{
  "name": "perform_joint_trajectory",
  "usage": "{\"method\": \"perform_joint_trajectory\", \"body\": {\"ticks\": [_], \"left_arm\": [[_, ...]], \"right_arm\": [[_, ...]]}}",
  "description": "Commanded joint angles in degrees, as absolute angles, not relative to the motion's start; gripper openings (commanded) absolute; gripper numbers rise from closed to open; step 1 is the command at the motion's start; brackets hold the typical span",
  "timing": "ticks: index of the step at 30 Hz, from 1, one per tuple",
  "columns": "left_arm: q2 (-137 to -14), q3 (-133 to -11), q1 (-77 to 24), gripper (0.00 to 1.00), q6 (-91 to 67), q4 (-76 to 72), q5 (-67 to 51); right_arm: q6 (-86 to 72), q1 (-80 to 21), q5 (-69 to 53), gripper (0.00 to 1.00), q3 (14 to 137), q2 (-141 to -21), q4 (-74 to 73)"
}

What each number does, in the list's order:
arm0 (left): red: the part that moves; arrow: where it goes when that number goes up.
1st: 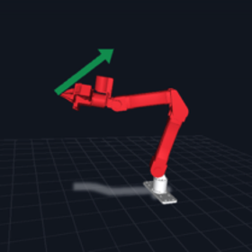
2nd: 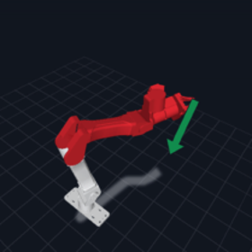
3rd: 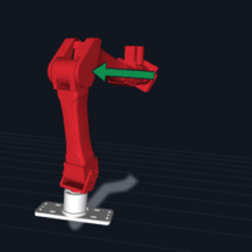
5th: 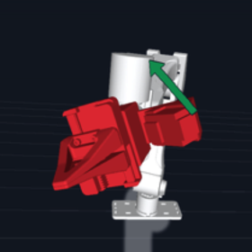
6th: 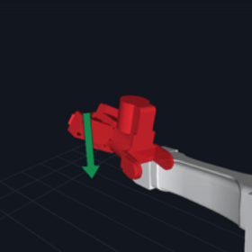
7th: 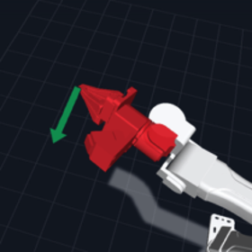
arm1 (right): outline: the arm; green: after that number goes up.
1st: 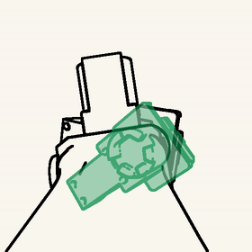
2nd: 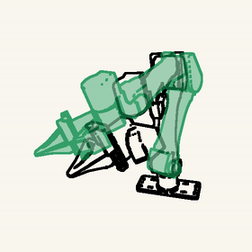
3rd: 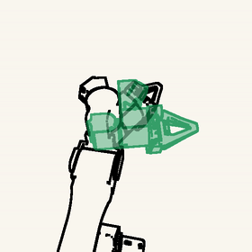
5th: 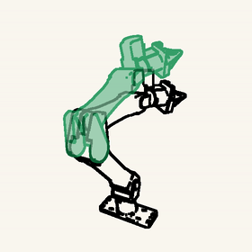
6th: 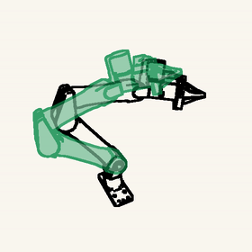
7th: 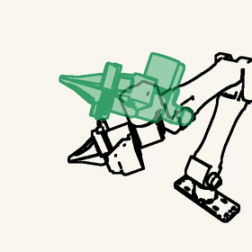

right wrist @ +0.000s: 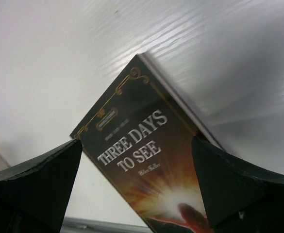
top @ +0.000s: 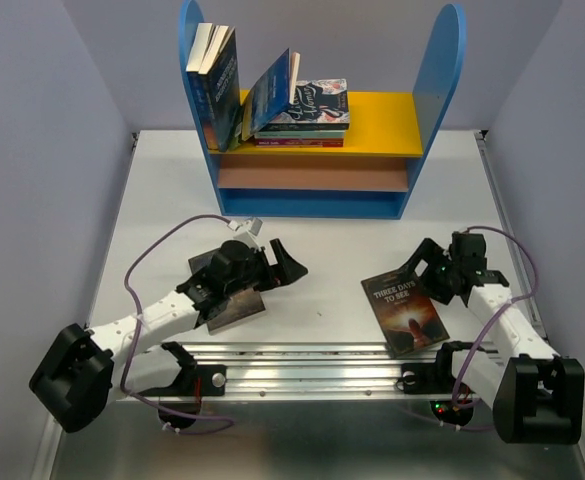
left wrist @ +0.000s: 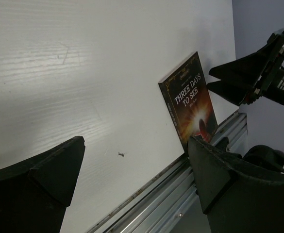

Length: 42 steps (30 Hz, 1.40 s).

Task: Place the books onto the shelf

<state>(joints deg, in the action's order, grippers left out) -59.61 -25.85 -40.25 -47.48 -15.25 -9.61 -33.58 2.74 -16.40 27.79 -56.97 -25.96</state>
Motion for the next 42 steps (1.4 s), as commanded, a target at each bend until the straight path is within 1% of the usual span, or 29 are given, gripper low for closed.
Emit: {"method": "perform_joint_trajectory", "body": {"ticks": [1, 4, 5, 7, 9, 13, 14, 17, 19, 20, 23, 25, 28, 31, 33, 35, 36, 38, 39, 42], "left_arm": [[-63.3, -27.3, -43.0, 0.99, -47.8, -20.8, -9.1], [-67.6, -28.3, -44.3, 0.99, -48.2, -23.1, -10.2], [-68.9, -28.7, -44.6, 0.99, -48.2, -23.6, -10.6], [-72.3, -30.6, -45.9, 0.99, -47.8, -24.3, -11.3], [-74.7, -31.9, -46.8, 0.99, -47.5, -24.7, -11.8], [-80.1, -35.2, -48.8, 0.99, -47.3, -26.4, -14.3], [-82.1, -36.2, -49.5, 0.99, -47.4, -26.7, -15.2], [-84.7, -38.2, -50.4, 0.99, -47.2, -27.2, -16.2], [-87.3, -39.4, -51.6, 0.99, -47.5, -27.2, -16.9], [-88.8, -39.7, -52.2, 0.99, -47.5, -27.2, -17.2], [-91.6, -40.3, -53.5, 0.98, -48.2, -27.2, -18.4], [-92.5, -40.4, -53.7, 0.93, -48.4, -26.3, -19.0], [-92.6, -40.5, -53.9, 0.90, -48.0, -24.4, -18.7], [-92.0, -40.5, -54.1, 0.89, -47.3, -20.9, -16.4], [-90.4, -40.3, -54.0, 0.89, -46.9, -19.6, -14.7], [-88.3, -40.2, -54.0, 0.89, -46.8, -18.5, -12.6], [-87.5, -40.2, -54.0, 0.89, -46.8, -18.0, -10.7], [-85.4, -40.7, -54.0, 0.91, -46.8, -15.2, -8.2], [-84.6, -41.0, -54.0, 0.94, -46.8, -12.6, -5.7], [-81.9, -42.4, -54.0, 0.96, -45.1, -8.5, -3.5]], "right_arm": [[-36.5, 2.5, -3.1, 1.00, 30.1, -57.9, -26.6], [-37.0, 3.0, -0.1, 1.00, 29.9, -62.0, -26.5], [-37.3, 3.0, 2.8, 1.00, 29.9, -62.7, -26.3], [-37.7, 3.0, 4.6, 1.00, 29.5, -63.1, -25.6], [-37.8, 3.0, 3.6, 1.00, 29.4, -62.4, -25.3], [-37.0, 3.0, -6.4, 1.00, 28.0, -60.3, -24.6], [-37.4, 3.0, -12.8, 1.00, 27.0, -59.6, -22.8], [-39.7, 3.0, -21.9, 1.00, 22.9, -59.3, -19.8], [-41.8, -0.7, -24.4, 1.00, 21.5, -59.5, -18.7], [-42.6, -4.6, -23.3, 1.00, 21.6, -59.6, -18.4], [-46.9, -10.2, -22.8, 1.00, 22.5, -60.6, -15.2], [-50.0, -14.0, -23.3, 1.00, 22.7, -62.7, -13.2], [-51.2, -16.3, -21.8, 1.00, 23.9, -64.0, -11.3], [-47.1, -16.3, -18.6, 1.00, 26.8, -64.7, -14.4], [-43.4, -16.3, -14.6, 1.00, 29.3, -64.3, -19.7], [-39.2, -16.3, -10.7, 1.00, 32.9, -62.5, -25.5], [-38.4, -16.3, -9.2, 1.00, 33.9, -59.7, -27.4], [-38.8, -16.3, -6.5, 1.00, 36.5, -57.0, -31.8], [-39.6, -16.3, -5.1, 1.00, 37.1, -55.0, -37.2], [-43.7, -16.3, -7.2, 1.00, 37.6, -53.2, -48.1]]}}
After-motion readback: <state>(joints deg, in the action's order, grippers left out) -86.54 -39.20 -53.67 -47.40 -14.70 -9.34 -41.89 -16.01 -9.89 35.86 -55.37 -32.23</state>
